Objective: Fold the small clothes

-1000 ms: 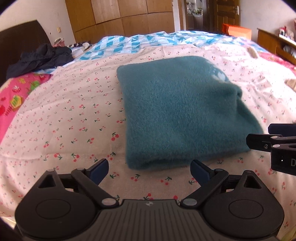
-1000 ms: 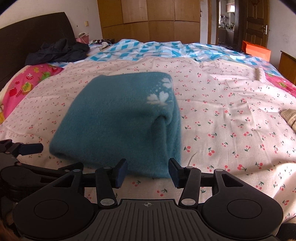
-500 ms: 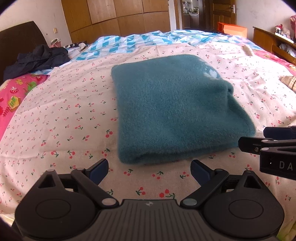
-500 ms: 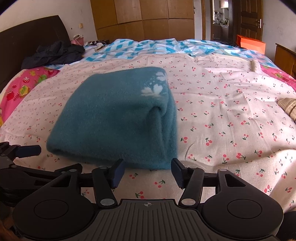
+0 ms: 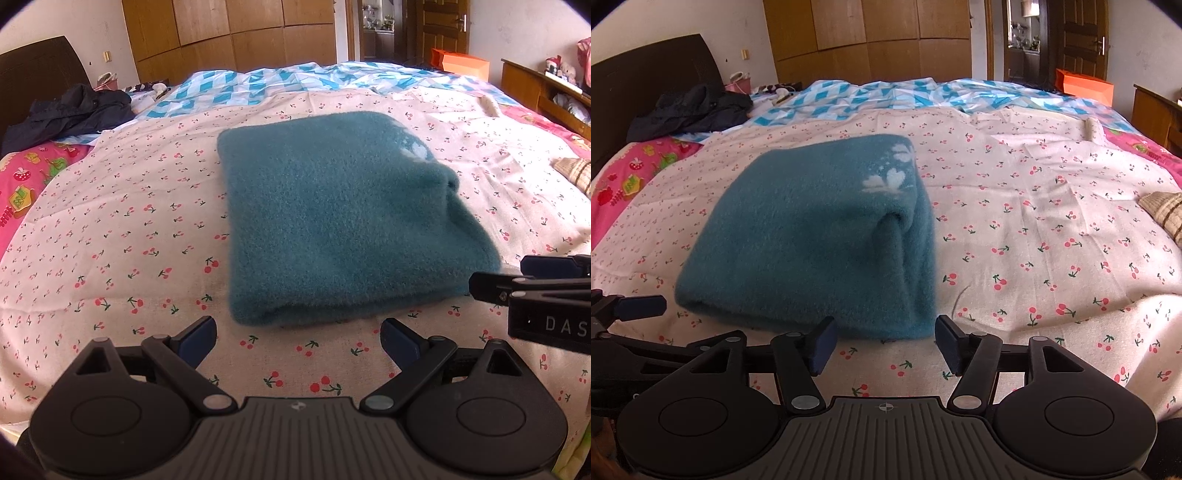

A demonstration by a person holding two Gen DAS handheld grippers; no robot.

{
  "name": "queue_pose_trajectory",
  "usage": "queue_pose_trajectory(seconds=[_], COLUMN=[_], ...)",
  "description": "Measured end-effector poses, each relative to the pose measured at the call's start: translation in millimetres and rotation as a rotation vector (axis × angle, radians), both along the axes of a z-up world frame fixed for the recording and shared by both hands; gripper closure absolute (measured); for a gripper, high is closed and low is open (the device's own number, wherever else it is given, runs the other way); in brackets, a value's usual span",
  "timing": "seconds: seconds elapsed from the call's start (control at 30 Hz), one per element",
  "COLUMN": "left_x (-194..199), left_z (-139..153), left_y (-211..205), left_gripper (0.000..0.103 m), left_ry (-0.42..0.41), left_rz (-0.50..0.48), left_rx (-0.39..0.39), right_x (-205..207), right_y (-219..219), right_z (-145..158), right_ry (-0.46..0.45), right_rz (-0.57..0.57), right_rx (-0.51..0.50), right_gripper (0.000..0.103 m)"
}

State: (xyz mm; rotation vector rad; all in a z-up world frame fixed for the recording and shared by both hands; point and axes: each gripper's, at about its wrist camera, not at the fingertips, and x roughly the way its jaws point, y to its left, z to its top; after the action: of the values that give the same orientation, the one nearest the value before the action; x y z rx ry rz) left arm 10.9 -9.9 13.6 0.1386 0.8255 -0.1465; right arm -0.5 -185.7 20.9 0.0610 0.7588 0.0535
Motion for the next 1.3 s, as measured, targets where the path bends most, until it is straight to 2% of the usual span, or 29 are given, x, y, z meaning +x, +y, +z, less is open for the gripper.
queue_pose_trajectory(seconds=[0.4, 1.0, 1.3], left_x=[2.3, 2.2, 2.6], left_z=[-4.5, -11.4, -10.6], left_y=[-2.3, -8.3, -6.0], left_gripper=[0.003, 0.003, 0.003], left_ry=[0.020, 0.035, 0.034], left_rz=[0.004, -0.012, -0.007], left_rx=[0.009, 0.053, 0.042], right_x=[12.5, 6.4, 4.5], right_y=[-3.6, -7.2, -3.1], right_z=[-2.8, -5.4, -4.9], right_ry=[-0.006, -0.043, -0.061], right_rz=[-0.007, -0.038, -0.038], right_rx=[-0.001, -0.100, -0.147], right_gripper=[0.040, 0.032, 0.031])
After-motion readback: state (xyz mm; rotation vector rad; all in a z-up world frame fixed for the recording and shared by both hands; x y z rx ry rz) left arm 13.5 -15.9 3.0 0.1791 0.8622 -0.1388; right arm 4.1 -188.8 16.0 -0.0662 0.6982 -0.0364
